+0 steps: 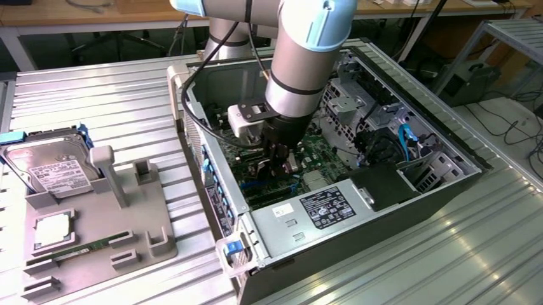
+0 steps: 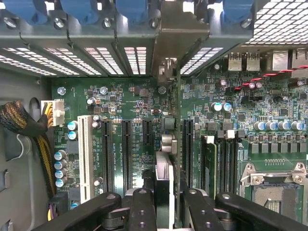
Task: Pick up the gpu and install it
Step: 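Insert the gpu into the slot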
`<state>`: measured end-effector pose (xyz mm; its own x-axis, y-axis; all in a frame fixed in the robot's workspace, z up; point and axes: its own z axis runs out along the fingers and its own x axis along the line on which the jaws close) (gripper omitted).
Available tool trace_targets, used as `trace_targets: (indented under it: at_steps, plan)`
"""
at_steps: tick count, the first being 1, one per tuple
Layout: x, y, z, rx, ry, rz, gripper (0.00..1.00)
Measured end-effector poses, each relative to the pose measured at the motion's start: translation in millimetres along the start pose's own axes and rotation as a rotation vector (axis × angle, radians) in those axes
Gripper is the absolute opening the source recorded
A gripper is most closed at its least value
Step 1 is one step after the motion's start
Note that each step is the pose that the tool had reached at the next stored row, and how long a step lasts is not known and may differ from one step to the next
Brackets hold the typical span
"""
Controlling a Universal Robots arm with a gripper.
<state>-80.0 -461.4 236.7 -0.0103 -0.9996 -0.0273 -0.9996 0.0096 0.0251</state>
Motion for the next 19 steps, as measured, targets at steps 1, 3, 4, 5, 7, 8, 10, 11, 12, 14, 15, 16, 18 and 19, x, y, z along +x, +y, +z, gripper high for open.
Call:
trace_targets:
  at_steps: [1,3,4,5,7,8,10,11,12,14,15,16,18,19]
  plan:
    - [-0.1,-0.1,0.1,0.0001,-0.0001,0.0,0.27]
    - [-1.2,-0.1,0.2,0.0001,-0.0002,0.0,0.27]
    - [-1.7,0.0,0.2,0.0001,-0.0002,0.0,0.27]
    - [-3.4,-0.1,0.6,0.0005,-0.0012,0.0,0.27]
    - [-3.3,-0.1,0.6,0.0004,-0.001,0.0,0.27]
    - [-3.3,0.0,0.3,0.0001,-0.0003,0.0,0.27]
    - [-3.3,0.0,0.2,0.0001,-0.0003,0.0,0.27]
    - [-3.3,0.0,0.3,0.0001,-0.0003,0.0,0.27]
    - [-3.3,0.0,0.2,0.0001,-0.0003,0.0,0.27]
    - [-3.3,0.0,0.6,0.0001,-0.0002,0.0,0.27]
    - [-3.3,-0.1,1.7,0.0001,-0.0001,0.0,0.27]
    - [-3.2,-0.1,3.4,0.0,0.0001,0.0,0.27]
    - [-3.1,-0.1,5.7,-0.0004,0.0007,0.0,0.27]
    - [-3.1,-0.1,6.2,-0.0004,0.0004,0.0,0.27]
